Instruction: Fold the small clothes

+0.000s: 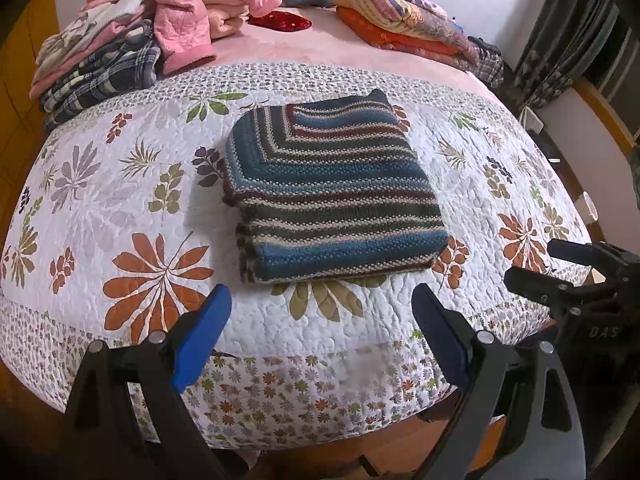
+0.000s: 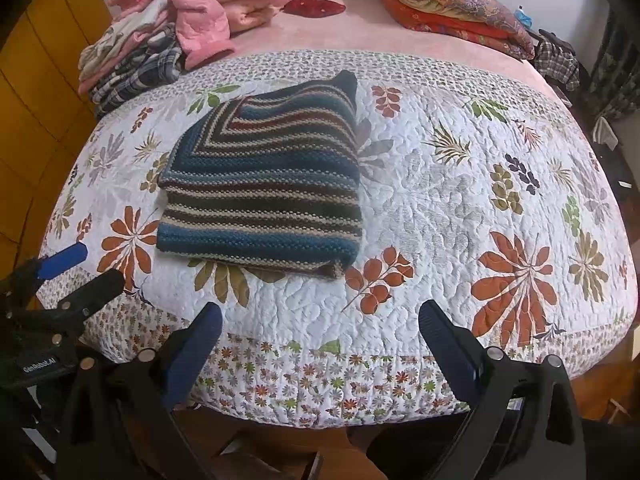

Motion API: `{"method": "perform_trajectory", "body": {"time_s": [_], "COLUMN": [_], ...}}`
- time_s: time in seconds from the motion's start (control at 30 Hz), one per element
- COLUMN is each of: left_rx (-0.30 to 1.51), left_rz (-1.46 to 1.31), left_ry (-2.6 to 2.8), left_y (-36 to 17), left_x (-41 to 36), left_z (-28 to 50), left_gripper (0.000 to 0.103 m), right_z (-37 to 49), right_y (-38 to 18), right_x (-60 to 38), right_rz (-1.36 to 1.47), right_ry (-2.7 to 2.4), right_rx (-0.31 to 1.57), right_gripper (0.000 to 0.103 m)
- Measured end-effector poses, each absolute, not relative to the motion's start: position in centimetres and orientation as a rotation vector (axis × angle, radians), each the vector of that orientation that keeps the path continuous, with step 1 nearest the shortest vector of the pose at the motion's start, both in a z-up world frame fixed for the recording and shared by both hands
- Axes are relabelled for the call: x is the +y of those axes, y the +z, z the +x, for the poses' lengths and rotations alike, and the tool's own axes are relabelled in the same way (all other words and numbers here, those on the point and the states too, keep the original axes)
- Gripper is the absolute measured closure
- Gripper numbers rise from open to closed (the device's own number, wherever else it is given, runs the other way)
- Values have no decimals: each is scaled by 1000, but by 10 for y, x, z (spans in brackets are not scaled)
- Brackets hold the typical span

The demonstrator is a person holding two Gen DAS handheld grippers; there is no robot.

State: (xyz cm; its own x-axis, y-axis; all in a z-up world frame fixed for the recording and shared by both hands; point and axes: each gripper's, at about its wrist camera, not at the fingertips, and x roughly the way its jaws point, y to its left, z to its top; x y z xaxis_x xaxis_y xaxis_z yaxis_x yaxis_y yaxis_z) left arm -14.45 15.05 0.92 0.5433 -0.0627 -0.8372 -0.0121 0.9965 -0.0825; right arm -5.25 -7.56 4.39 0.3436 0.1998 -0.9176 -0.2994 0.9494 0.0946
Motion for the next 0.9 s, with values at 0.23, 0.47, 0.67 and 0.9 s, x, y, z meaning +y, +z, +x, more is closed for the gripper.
{"method": "perform_trajectory", "body": {"time_s": [0.23, 0.47, 0.67, 0.9], "left_rx": [995, 985, 985, 988], "left_rz": [-81, -80, -81, -83], "left_ry": [-19, -17, -18, -19], "left_y": [8, 10, 10, 11], "left_x": [151, 152, 152, 152], "left_z": [-145, -145, -144, -144], "left_gripper": [12, 12, 12, 12], "right_z": [-48, -48, -48, -48], "right_y": [43, 44, 43, 42], "right_x": [-79, -81, -80, -80], "right_rz": [-92, -93, -104, -104], "right_ry": [320, 288, 281, 288], "right_rx": [1177, 1159, 1158, 1160], "right_gripper": [4, 4, 4, 4]}}
